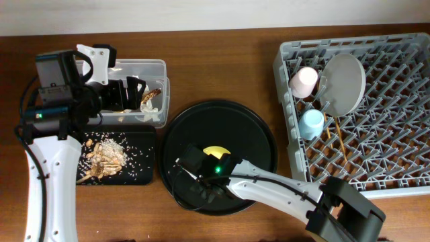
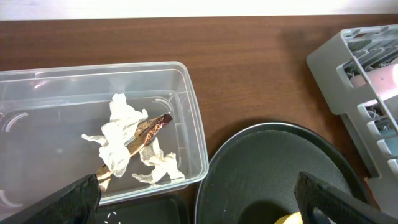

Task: Sort waste into correct bins and load items into the dishwasher rack
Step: 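Grasp the yellow bowl rim with the right gripper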

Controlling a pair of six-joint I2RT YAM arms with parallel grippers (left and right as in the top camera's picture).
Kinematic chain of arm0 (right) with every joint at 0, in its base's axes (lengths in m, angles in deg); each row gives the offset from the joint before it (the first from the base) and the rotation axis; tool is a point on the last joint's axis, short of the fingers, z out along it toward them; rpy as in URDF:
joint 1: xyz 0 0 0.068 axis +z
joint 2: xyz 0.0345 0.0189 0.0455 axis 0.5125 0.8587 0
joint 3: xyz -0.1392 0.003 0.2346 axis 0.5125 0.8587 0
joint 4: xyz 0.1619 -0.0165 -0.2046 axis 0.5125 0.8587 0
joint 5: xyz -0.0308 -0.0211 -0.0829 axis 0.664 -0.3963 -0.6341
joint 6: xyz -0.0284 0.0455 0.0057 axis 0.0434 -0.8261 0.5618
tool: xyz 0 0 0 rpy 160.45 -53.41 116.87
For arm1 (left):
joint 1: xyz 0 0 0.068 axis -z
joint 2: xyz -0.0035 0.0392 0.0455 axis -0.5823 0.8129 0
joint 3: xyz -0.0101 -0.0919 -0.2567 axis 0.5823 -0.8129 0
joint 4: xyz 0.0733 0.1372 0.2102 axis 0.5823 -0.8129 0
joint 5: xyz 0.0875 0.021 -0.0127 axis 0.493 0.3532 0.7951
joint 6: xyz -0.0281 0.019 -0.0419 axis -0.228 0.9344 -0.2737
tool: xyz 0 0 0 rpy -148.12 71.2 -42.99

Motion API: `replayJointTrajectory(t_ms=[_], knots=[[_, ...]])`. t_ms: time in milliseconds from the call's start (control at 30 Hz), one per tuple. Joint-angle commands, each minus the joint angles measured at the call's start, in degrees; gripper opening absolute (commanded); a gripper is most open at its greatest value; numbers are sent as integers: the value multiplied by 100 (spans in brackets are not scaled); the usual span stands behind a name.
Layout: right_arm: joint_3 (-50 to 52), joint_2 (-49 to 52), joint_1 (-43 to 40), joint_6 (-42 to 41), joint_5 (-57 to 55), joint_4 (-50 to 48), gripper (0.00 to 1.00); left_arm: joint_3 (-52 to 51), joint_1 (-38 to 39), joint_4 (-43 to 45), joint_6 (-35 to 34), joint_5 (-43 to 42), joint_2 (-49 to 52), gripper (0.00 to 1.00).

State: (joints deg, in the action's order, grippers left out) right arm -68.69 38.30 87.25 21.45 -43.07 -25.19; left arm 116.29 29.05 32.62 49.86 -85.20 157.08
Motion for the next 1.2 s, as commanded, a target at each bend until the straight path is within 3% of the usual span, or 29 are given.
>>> replayJointTrajectory(t_ms=[0, 500, 700, 900, 1167], knots=[[63, 63, -20, -44, 96, 7, 18, 83, -26, 9, 68, 2, -33, 99], [76, 63, -20, -44, 94, 4, 27, 83, -26, 9, 68, 2, -33, 99], [225, 63, -22, -44, 92, -109, 25, 83, -26, 9, 68, 2, -33, 99], [223, 61, -22, -44, 92, -116, 15, 83, -26, 9, 68, 2, -33, 99], [223, 61, -22, -44, 92, -208, 15, 83, -26, 9, 68, 2, -33, 99]])
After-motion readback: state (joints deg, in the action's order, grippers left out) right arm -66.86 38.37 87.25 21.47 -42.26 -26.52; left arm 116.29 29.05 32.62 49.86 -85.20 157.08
